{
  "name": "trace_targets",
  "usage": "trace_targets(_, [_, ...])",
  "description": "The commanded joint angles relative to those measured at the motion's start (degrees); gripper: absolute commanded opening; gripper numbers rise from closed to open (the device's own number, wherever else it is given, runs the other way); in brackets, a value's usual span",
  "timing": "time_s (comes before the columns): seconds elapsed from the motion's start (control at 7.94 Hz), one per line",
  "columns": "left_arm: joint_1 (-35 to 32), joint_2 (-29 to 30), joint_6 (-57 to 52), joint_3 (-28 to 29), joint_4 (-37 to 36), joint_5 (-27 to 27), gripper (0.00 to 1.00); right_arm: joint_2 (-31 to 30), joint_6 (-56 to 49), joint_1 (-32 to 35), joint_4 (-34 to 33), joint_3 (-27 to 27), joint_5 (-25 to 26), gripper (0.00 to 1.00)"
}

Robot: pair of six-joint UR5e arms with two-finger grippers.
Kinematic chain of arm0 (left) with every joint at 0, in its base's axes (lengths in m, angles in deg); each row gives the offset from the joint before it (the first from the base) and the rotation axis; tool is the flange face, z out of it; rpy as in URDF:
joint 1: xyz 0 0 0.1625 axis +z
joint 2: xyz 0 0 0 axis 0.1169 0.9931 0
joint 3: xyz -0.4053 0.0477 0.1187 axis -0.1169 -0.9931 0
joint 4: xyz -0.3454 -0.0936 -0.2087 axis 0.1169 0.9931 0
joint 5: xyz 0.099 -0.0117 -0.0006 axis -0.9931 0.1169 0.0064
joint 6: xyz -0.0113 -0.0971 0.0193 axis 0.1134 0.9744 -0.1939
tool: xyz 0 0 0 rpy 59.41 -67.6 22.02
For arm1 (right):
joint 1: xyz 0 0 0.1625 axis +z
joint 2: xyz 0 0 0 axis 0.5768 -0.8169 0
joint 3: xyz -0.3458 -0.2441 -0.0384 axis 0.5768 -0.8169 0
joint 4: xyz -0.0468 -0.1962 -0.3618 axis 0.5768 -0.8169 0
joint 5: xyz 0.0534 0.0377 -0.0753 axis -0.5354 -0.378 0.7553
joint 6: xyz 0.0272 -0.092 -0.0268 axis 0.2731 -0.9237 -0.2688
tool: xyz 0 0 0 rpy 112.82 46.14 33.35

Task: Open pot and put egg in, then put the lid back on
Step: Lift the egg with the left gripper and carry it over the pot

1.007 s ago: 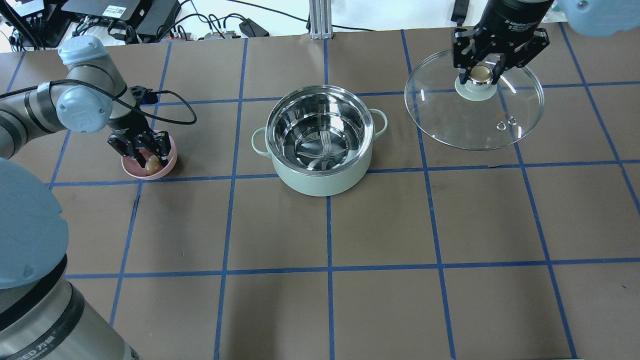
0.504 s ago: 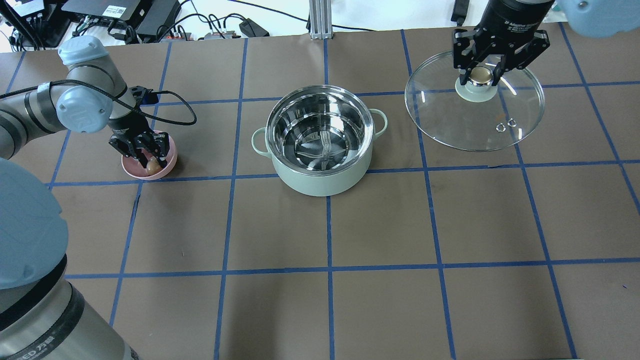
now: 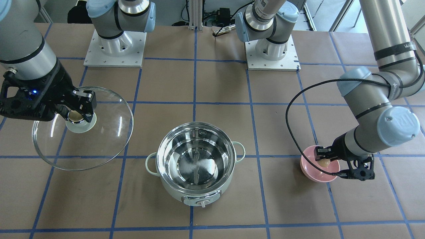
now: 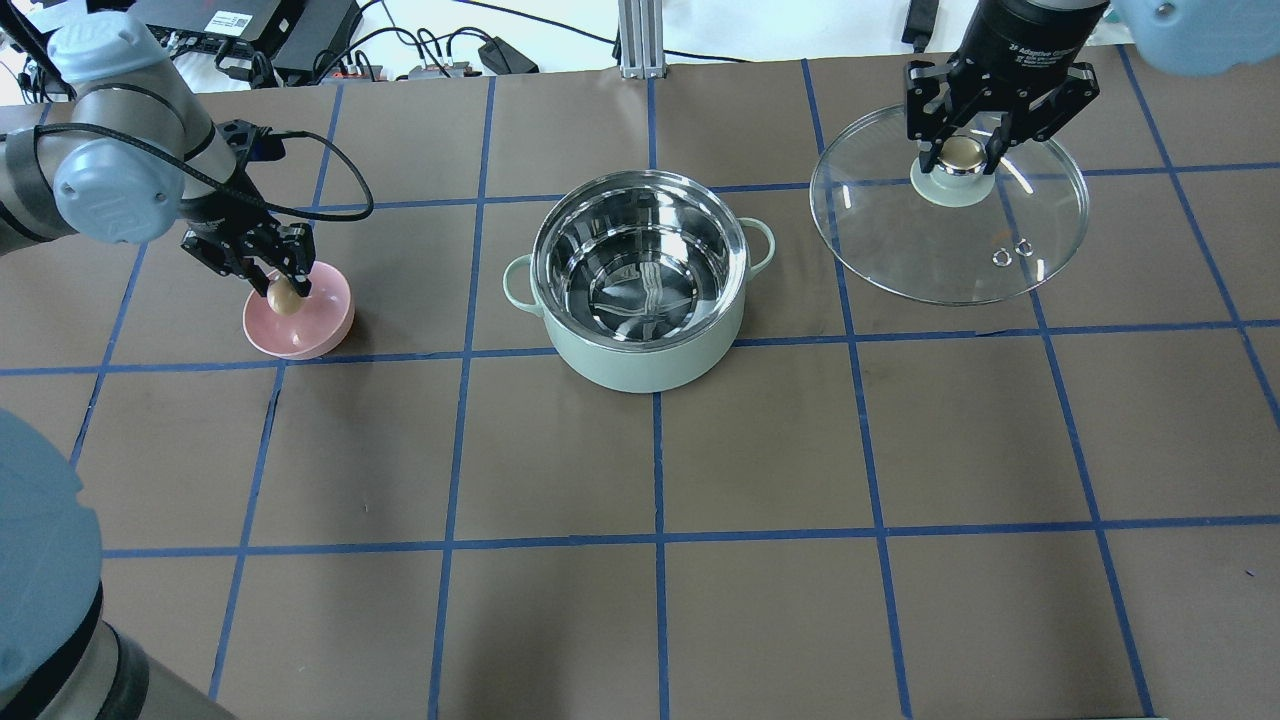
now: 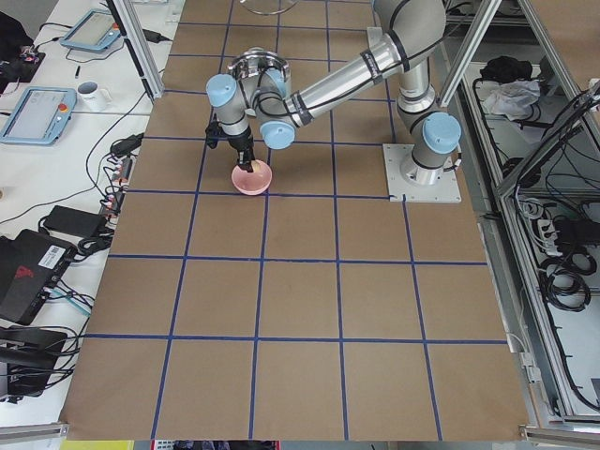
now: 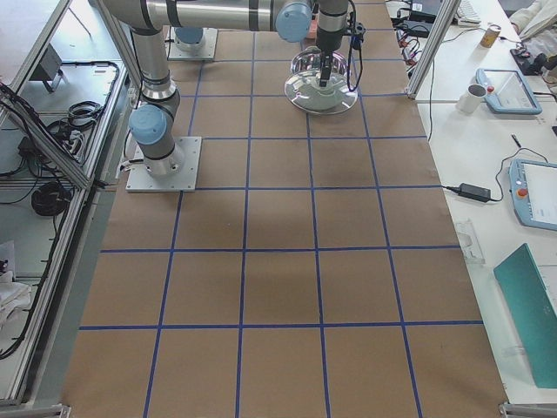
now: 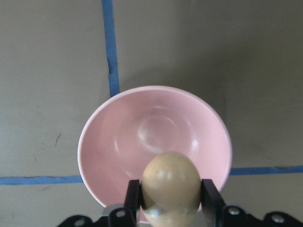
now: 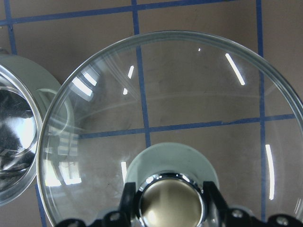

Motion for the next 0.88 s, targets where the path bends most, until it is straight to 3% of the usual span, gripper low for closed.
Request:
trace_targets(0.0, [-6.85, -7.01, 7.42, 0.55, 0.46, 3.05, 0.14, 0.00, -0.29, -0.02, 0.15, 0.04, -0.08, 0.00])
trace_targets(0.38, [-20.48, -10.02, 22.21, 1.70, -1.11, 4.28, 0.14, 0.00, -0.82, -0.11, 0.24, 0.04, -0.08, 0.00])
trace_targets(0.5, [-23.74, -9.41, 26.15, 1.70, -4.69, 7.15, 0.14, 0.00, -0.82, -0.11, 0.24, 0.13, -0.17, 0.00])
trace_targets(0.76, [-30.33, -5.39, 35.66, 1.79, -15.40, 7.98, 0.17, -0.08, -0.82, -0.20, 0.15, 0.56, -0.08, 0.00])
